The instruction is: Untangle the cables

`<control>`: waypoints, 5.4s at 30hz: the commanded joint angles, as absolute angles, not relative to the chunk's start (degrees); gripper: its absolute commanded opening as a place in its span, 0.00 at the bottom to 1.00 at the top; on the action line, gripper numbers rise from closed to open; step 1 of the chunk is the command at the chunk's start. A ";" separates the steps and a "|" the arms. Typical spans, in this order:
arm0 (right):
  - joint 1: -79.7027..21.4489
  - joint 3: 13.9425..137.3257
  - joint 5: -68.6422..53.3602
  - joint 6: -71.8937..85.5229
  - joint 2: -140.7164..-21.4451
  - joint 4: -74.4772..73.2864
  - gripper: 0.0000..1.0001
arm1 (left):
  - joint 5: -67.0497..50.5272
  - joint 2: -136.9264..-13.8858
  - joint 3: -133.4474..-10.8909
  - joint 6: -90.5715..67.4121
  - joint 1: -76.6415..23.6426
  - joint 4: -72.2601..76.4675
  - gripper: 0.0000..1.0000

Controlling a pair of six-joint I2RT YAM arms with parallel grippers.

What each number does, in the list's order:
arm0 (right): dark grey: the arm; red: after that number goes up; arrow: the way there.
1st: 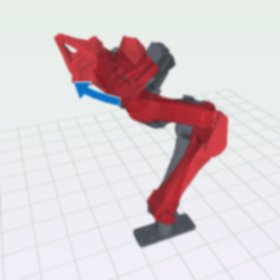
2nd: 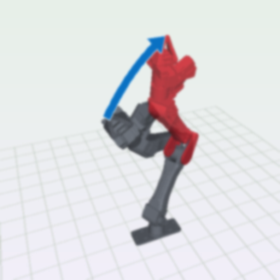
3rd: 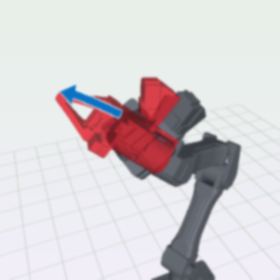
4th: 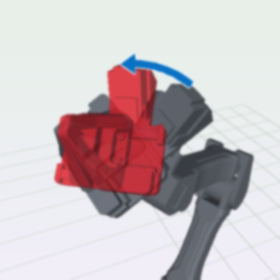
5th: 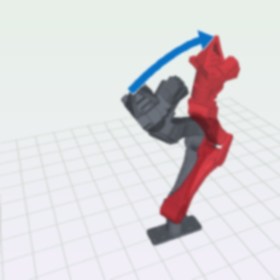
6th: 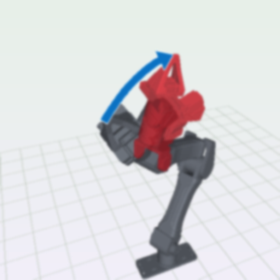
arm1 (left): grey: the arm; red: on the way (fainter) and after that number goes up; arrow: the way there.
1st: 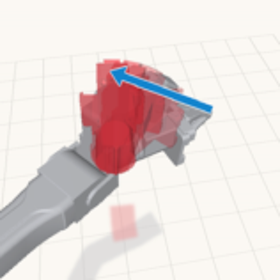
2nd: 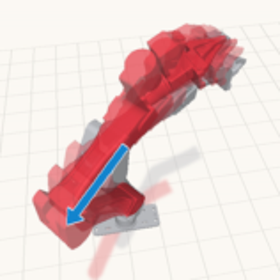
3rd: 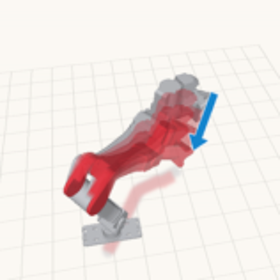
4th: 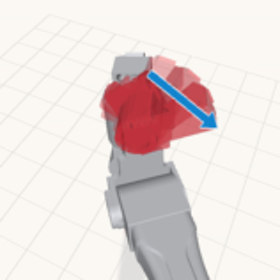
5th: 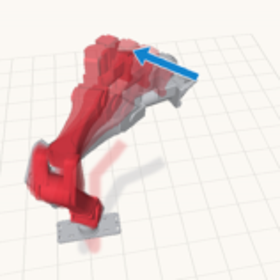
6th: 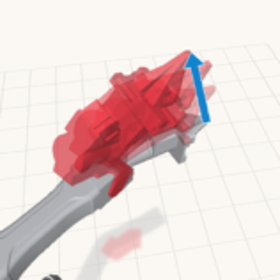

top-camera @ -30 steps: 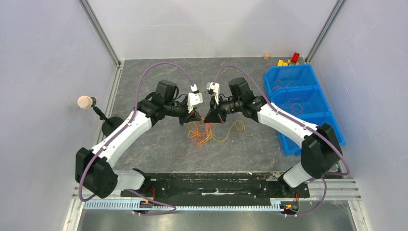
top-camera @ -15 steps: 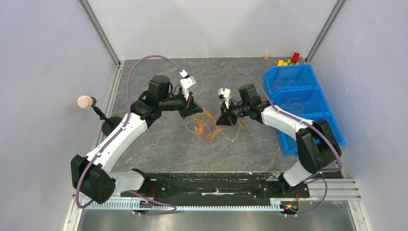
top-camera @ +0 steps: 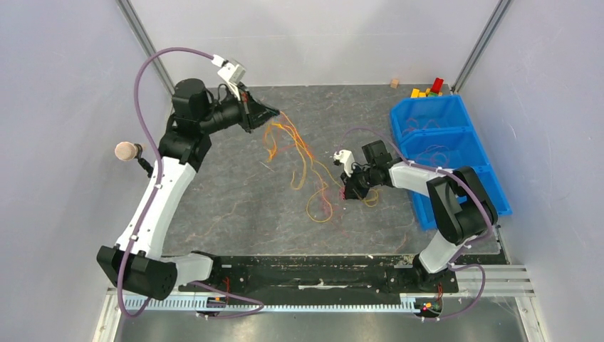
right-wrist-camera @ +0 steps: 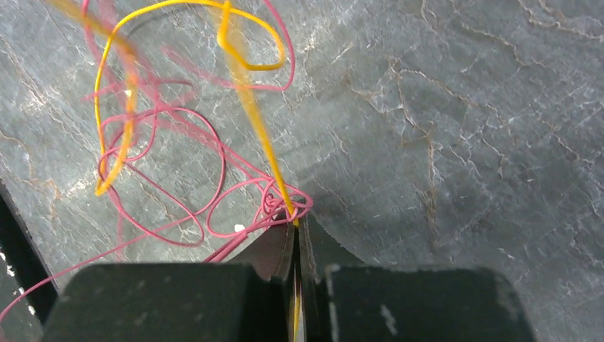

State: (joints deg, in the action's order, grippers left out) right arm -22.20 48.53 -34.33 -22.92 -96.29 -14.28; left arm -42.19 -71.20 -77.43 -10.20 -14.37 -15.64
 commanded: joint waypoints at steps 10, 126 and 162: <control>-21.21 63.58 -45.37 -0.38 -81.36 -9.16 0.87 | -43.60 -67.08 -73.60 -21.42 -13.36 -7.69 0.02; -19.74 98.66 -22.77 7.94 -71.18 -7.70 0.00 | -49.33 -99.38 -114.08 -54.42 -16.55 25.25 0.74; 8.70 98.97 -13.32 7.58 -59.62 -10.04 0.00 | -40.22 -113.44 -79.39 -2.44 -36.43 -2.15 0.82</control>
State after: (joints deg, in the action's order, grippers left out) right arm 8.49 95.53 -14.85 9.82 -60.29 -11.38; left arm -42.59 -109.58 -78.37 1.87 -35.77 -13.63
